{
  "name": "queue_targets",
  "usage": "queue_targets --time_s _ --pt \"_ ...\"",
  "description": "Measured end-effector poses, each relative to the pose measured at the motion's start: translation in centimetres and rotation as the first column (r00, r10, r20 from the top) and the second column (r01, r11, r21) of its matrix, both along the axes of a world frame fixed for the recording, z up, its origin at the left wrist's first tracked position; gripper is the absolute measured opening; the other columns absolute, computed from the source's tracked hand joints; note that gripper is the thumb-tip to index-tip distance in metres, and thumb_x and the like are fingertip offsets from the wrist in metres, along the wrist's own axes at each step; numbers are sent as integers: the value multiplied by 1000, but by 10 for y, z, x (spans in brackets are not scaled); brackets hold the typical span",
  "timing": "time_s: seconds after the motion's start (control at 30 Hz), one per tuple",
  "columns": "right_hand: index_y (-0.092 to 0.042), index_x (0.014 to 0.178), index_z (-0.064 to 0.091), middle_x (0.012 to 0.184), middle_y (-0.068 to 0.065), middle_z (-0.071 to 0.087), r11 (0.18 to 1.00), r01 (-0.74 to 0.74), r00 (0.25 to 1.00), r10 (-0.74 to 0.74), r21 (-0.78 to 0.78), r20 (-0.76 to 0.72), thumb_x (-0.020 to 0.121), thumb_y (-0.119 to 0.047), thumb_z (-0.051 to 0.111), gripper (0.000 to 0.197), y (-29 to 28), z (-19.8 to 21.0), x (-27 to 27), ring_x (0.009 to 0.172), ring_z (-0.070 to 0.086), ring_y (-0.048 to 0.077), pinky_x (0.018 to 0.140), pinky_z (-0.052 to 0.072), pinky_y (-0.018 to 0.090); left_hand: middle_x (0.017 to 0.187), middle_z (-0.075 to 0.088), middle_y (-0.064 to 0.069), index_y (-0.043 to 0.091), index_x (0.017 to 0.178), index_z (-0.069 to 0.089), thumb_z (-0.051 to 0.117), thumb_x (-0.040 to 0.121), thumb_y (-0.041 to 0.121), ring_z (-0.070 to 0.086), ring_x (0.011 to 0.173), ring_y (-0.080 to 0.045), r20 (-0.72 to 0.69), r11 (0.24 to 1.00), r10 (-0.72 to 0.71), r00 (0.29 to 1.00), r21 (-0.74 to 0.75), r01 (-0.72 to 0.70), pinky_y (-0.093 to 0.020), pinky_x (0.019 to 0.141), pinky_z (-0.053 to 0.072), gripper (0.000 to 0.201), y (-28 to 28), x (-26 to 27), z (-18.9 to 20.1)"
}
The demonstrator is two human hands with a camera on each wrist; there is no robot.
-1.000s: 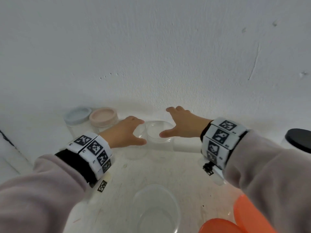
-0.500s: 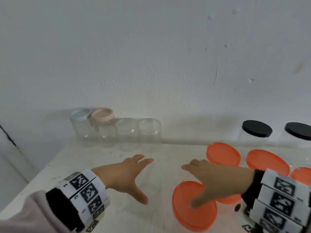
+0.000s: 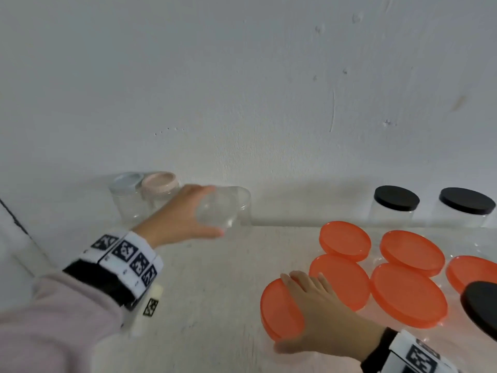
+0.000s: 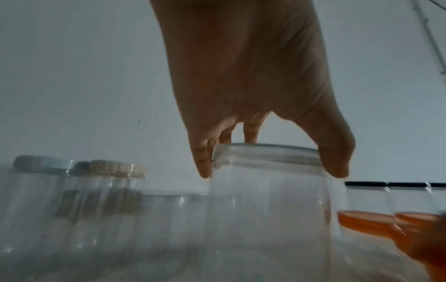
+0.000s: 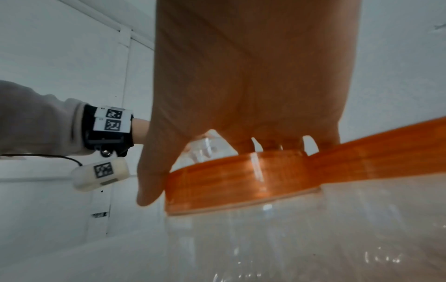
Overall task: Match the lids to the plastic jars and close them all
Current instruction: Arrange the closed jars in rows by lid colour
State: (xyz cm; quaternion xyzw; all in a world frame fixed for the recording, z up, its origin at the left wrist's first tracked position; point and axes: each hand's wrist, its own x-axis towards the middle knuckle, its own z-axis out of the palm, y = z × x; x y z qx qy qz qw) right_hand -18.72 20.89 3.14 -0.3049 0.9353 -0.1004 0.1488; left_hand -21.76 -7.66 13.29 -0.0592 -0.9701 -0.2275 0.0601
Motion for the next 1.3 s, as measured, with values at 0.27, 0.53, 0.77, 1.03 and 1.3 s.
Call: queue_targets --time_s 0.27,0.53,0.77,1.03,1.3 --pt "-22 153 -14 157 -4 -1 996 83 997 -83 38 -9 71 -75 62 123 -16 -8 -7 147 -5 10 114 -17 45 145 30 -9 21 145 33 78 74 42 29 136 -24 -165 944 328 930 106 -314 -37 111 28 87 -6 -87 31" --pt "-24 103 73 80 -6 73 979 110 914 -168 -173 -368 23 -36 91 83 -23 -19 -2 70 71 6 115 -6 33 145 31 -18 10 145 32 77 76 43 28 136 -34 -97 899 437 894 82 -430 -41 109 27 89 -1 -135 18" --pt "-26 105 72 81 -7 73 969 181 879 -237 -170 -413 8 -43 92 101 -22 -28 -3 71 71 6 115 -6 35 148 30 -19 6 145 33 71 81 45 28 138 -33 -106 901 431 896 106 -421 -40 112 25 84 -10 -147 3" --pt "-13 145 43 145 6 45 991 133 973 -126 24 -191 56 -66 78 109 -15 3 -1 136 39 7 117 14 42 157 14 -15 14 146 33 67 86 38 8 146 -30 -274 942 332 903 41 -334 -43 116 15 73 -10 -121 -6" --pt "-17 154 -11 159 -3 -4 992 20 998 -12 -121 68 74 -58 74 124 -5 1 -2 147 -11 14 115 -19 43 148 30 4 22 139 43 68 85 37 23 139 -9 -113 985 -170 979 -43 166 -14 110 14 61 48 -31 -41"
